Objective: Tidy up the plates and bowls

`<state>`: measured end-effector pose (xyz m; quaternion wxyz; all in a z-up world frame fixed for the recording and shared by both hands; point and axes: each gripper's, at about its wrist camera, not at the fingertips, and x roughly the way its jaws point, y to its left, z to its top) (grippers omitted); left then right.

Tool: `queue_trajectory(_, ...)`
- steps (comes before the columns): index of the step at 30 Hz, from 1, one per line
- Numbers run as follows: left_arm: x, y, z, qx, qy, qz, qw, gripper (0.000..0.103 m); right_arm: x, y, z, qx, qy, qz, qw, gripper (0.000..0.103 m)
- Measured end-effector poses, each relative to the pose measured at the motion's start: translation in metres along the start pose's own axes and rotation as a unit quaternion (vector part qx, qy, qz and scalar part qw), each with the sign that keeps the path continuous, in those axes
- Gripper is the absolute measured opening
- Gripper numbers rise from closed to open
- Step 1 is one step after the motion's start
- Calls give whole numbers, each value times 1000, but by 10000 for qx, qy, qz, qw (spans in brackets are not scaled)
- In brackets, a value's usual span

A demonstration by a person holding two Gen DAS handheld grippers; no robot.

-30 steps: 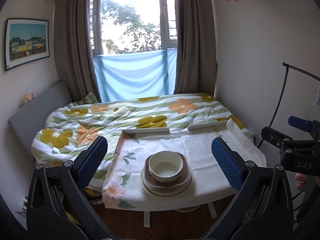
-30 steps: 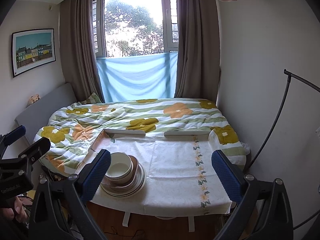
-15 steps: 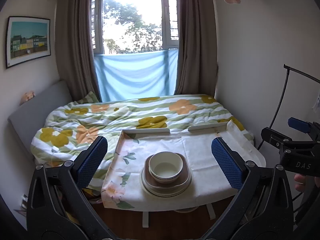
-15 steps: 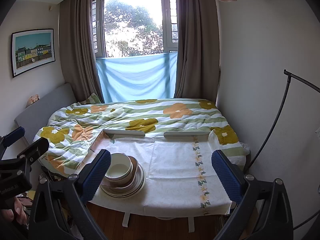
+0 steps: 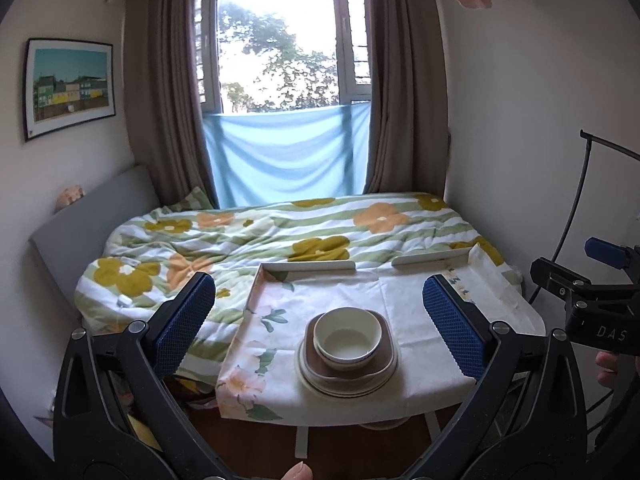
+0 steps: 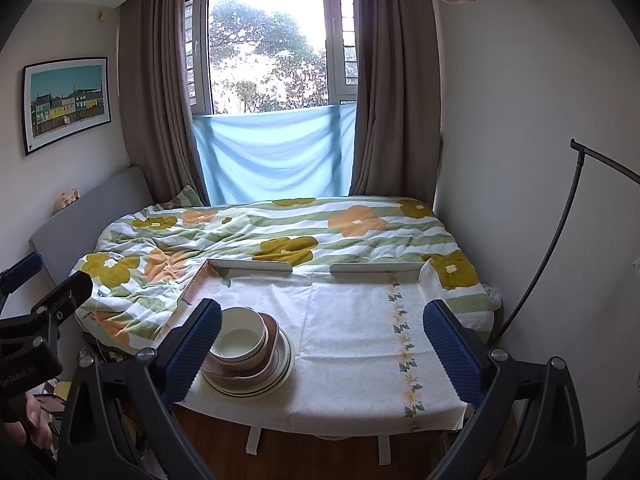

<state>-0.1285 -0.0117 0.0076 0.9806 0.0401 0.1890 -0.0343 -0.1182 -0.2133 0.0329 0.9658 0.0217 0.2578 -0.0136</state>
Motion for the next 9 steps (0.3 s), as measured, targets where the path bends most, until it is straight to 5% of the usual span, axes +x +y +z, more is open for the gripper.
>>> queue_trajectory(9,-3,-3,0,-24,-130,-8,9999,103,3,1,0,-4,28,7,10000,100)
